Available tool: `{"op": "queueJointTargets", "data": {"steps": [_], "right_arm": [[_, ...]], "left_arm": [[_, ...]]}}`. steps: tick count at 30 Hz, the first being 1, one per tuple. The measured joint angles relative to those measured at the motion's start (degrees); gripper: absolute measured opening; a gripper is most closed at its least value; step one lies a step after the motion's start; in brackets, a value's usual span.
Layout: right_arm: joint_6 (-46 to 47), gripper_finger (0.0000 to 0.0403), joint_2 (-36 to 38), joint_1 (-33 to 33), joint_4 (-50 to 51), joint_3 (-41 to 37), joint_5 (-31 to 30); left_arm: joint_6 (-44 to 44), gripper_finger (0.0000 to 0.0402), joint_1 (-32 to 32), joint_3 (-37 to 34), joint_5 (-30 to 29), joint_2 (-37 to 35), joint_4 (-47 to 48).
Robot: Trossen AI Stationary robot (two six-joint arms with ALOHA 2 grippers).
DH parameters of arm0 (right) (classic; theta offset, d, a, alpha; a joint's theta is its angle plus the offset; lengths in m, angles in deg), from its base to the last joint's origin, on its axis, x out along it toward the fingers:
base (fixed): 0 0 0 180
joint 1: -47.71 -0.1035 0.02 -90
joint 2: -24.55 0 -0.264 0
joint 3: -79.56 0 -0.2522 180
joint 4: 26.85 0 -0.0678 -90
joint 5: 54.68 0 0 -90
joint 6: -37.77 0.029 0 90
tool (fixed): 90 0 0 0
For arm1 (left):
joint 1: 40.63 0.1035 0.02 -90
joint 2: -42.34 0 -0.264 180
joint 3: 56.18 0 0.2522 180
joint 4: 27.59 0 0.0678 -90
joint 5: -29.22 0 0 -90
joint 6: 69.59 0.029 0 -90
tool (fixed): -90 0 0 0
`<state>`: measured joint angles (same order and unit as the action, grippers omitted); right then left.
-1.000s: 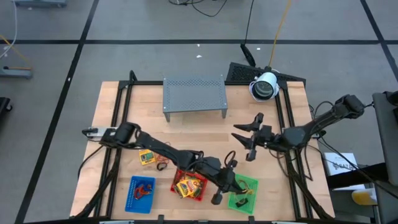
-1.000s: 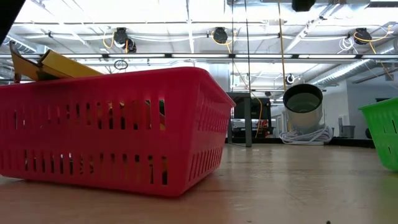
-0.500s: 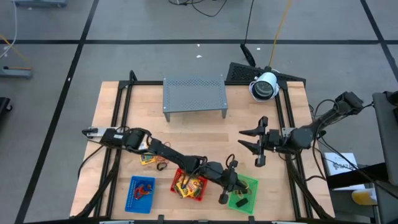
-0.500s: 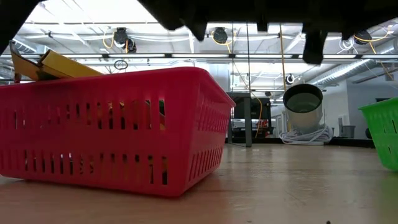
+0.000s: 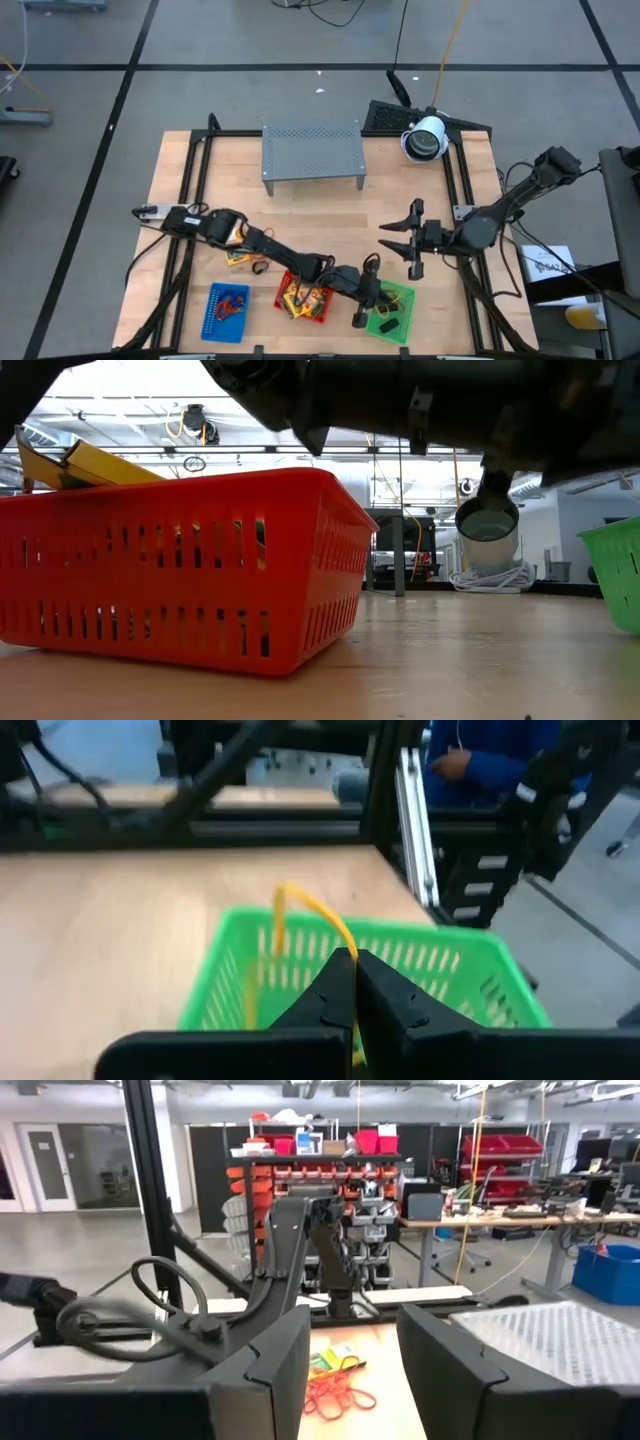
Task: Pick & Place Office Desk Supplies
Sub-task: Put the yellow rubber band into the green basket
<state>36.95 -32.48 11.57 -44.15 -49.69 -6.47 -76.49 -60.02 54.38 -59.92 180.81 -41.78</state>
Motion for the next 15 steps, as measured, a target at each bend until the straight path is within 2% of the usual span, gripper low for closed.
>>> {"op": "queueJointTargets", "data": {"steps": [9, 15], "right_arm": [[3.38, 0.0141, -3.26, -0.45, -0.34, 0.0, -0.02], [3.38, 0.0141, -3.57, -2.28, -0.41, 0.0, 0.04]], "left_arm": [[-1.91, 0.0057, -0.25, -0.05, 0.57, 0.7, 0.08], [-2.11, 0.0119, -0.6, -0.05, 0.56, 0.72, 0.3]]}}
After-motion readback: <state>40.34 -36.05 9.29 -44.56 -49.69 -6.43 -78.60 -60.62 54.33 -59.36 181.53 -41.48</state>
